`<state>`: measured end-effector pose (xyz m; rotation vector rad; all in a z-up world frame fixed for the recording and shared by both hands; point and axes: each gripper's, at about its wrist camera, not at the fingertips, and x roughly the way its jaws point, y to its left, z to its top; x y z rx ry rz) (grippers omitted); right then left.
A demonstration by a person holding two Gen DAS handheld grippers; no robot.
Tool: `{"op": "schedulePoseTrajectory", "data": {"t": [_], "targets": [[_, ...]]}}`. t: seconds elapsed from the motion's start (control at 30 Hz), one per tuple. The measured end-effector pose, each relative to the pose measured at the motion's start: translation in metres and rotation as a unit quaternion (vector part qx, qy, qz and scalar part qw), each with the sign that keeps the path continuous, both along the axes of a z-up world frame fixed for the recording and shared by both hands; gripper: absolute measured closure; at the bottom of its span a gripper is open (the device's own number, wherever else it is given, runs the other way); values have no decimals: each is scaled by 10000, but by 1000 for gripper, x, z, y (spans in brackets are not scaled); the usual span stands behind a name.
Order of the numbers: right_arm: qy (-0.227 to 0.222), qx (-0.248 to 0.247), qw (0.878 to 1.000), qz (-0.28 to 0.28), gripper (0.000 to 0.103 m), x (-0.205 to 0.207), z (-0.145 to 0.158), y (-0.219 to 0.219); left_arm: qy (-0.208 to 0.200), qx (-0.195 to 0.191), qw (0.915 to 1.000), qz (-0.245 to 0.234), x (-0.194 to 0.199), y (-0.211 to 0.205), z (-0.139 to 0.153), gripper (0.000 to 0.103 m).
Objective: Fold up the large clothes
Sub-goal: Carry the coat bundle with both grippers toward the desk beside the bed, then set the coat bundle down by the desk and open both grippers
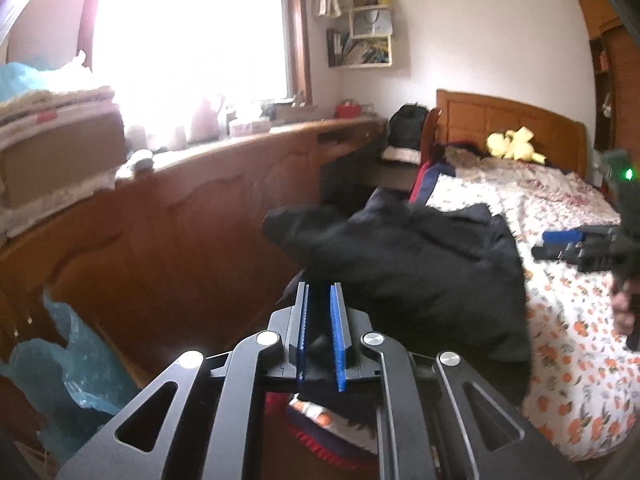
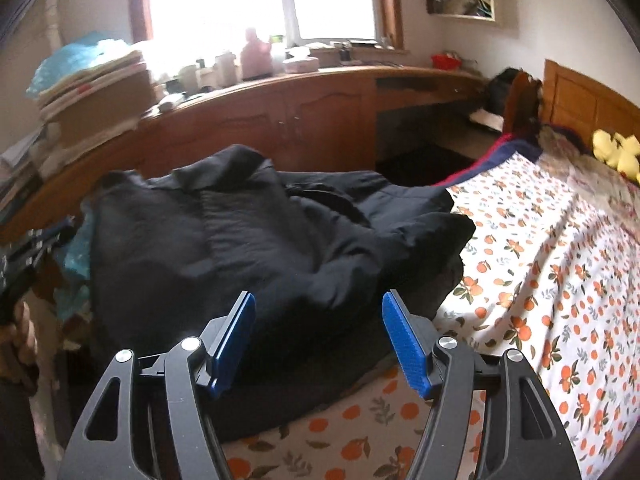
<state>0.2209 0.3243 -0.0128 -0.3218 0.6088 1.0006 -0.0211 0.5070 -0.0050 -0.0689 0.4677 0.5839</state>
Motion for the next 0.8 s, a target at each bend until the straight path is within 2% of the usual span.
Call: {"op": "schedulePoseTrajectory", "data": {"t": [0.1,0.33,0.37,0.4,0.5,0.6,0.63,0.8], "targets": [[-3,95,9999,124,40,-13,4,-5,-2,135,9998,-168,14,-19,15,90],[-159,320,9992,160,40,-42,18,-41,-24,44,9990,-438,46,-45,24,88],[-185,357,9991,144,40,-46,22,-49,-28,39,9989,-462,50,-49,25,70],[-216,391,9989,139,40,-50,25,-56,-52,66,9987,-503,54,-58,27,43],[-381,475,9981,94,40,-61,35,-81,-176,264,9977,-598,59,-79,32,13],[-505,603,9969,-4,38,-70,46,-110,-240,349,9967,-695,66,-108,40,3],[-549,656,9963,-82,31,-72,49,-121,-264,354,9963,-732,67,-114,42,3],[-728,799,9929,-489,18,-76,55,-175,-364,420,9942,-920,79,-167,53,3]]}}
